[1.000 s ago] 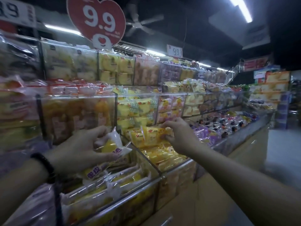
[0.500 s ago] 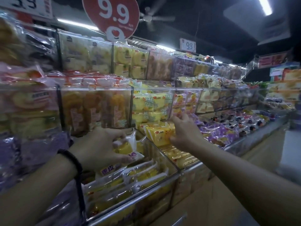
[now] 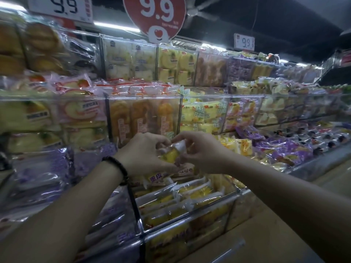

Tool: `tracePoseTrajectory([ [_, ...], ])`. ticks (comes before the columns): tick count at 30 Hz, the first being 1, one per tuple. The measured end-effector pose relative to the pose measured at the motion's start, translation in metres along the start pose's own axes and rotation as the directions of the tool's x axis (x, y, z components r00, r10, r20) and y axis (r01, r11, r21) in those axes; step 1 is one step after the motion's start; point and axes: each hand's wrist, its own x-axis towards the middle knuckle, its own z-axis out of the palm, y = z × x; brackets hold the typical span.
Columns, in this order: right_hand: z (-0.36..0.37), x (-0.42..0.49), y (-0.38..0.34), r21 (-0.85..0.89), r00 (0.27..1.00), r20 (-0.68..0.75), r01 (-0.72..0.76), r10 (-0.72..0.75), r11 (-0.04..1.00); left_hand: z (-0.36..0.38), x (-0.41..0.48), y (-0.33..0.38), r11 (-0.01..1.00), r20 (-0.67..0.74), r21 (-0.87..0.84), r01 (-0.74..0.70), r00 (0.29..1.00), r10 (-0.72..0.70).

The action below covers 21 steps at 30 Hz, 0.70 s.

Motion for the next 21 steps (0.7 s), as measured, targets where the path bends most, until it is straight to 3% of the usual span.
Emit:
tracePoseTrajectory([
  [3, -0.008, 0.002, 0.011, -0.021, 0.998, -0.018, -0.063, 0.062, 0.998, -0.009, 0.004, -0.004, 0.997, 0.125, -0.066, 0.050, 0.991, -0.042],
  [6, -0.010, 0.003, 0.025, -0.203, 0.989, 0.035, -0.130, 0.140, 0.970, -0.005, 0.005, -0.006, 0.996, 0.189, -0.052, 0.070, 0.980, -0.059],
  [10, 0.008, -0.001, 0.037, -0.424, 0.985, -0.020, -0.164, 0.172, 0.891, 0.014, 0.006, -0.002, 0.999, 0.078, -0.030, 0.018, 0.997, -0.016],
  [17, 0.029, 0.001, 0.044, -0.499, 0.981, -0.071, -0.192, 0.181, 0.845, 0.032, 0.009, 0.000, 0.997, 0.022, 0.075, -0.016, 1.000, 0.015],
  [21, 0.026, 0.003, 0.041, -0.459, 0.980, -0.074, -0.200, 0.187, 0.866, 0.032, 0.011, 0.000, 0.990, 0.016, 0.137, -0.023, 1.000, 0.021],
])
